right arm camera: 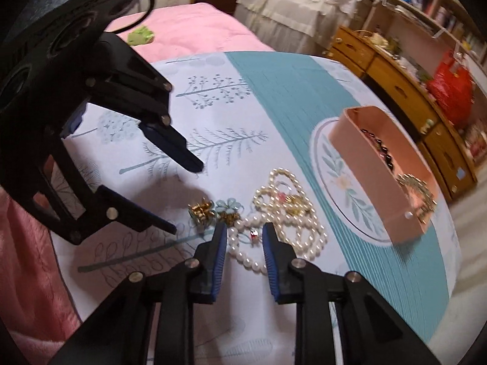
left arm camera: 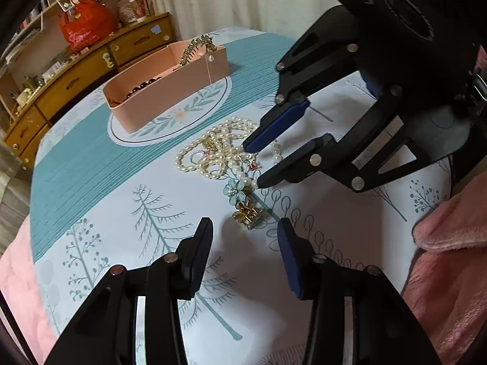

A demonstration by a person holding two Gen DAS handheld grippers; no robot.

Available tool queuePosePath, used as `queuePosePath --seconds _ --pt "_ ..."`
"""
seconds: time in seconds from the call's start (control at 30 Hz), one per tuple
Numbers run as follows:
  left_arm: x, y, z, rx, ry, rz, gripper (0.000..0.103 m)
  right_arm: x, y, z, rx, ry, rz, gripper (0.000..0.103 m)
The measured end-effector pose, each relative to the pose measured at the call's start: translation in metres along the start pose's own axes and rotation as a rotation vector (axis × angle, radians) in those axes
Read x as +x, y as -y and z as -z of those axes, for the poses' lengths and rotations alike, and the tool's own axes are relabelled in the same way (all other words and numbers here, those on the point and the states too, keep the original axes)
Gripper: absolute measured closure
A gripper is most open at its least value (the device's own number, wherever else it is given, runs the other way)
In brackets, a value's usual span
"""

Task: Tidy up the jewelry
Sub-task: 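Grasp the gold flower brooch with the left tool while the right tool grasps the blue flower pin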

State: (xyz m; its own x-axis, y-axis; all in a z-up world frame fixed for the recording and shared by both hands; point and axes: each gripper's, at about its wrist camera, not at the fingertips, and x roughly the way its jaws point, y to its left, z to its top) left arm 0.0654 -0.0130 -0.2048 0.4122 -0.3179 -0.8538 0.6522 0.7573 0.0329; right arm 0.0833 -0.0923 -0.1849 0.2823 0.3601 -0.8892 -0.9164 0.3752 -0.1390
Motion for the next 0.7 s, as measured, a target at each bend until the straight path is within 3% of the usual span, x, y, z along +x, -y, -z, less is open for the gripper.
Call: queuePosePath --seconds 0.23,0.4,0.7 --pt "0.013 -0.01 -0.002 -0.002 0.001 0.059 0.061 0.013 0.009 -0.004 -0.017 -0.023 -0.067 0.08" --pt "0.02 -0.016 -0.005 -0.002 0.007 0.093 0.082 0.012 0.009 -0.005 -0.018 -0.021 -0.093 0.084" --pt "0.018 -0.021 0.0 0.005 -0.003 0.083 0.087 0.016 0.006 -0.011 -0.023 -0.017 -0.132 0.084"
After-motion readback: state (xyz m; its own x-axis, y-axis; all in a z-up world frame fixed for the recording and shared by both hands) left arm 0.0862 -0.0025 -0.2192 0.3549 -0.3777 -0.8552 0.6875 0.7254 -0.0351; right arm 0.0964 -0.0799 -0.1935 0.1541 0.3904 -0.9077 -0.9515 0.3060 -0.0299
